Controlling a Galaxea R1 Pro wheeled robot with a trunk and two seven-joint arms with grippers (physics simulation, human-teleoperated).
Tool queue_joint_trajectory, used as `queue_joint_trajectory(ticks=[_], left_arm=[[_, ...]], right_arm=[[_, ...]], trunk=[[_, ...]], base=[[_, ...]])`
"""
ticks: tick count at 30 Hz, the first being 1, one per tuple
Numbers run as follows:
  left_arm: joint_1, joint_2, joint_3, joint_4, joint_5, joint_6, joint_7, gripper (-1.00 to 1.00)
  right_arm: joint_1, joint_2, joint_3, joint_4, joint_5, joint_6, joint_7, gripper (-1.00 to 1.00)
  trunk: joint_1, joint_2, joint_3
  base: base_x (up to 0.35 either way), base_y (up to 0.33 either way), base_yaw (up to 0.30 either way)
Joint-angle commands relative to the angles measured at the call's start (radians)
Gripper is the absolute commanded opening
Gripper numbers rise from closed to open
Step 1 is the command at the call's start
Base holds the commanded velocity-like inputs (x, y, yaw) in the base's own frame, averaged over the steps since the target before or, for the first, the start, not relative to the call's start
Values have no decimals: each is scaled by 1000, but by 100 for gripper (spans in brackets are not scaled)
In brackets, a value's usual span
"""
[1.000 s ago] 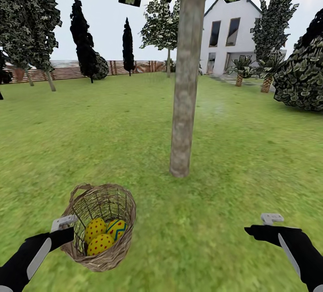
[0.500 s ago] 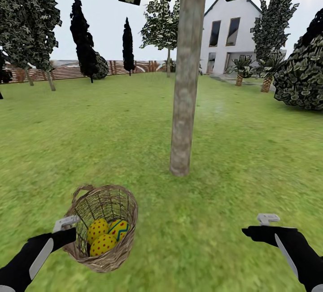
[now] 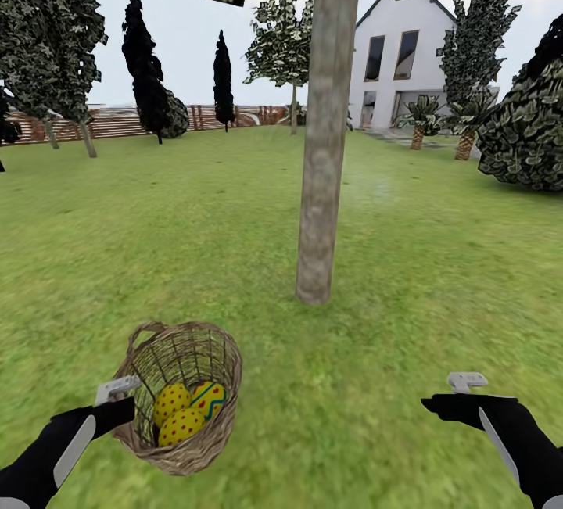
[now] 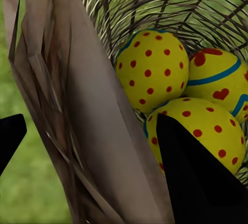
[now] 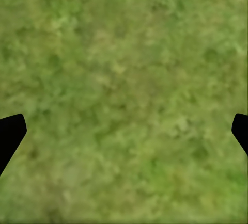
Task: Take the three Easter eggs out of the wicker basket on the lawn in the garden, then place them on the lawn next to a single tree (choose any tree) so that all three eggs are next to the same tree and none are left in the basket.
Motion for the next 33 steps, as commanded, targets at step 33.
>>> queue_joint_trajectory(ticks=[33], left_arm=[[-1, -6, 9, 0, 7, 2, 0, -100]], right_arm=[[-1, 2, 1, 0, 0, 7, 4, 100]], trunk=[[127, -232, -104]], base=[[0, 0, 0]])
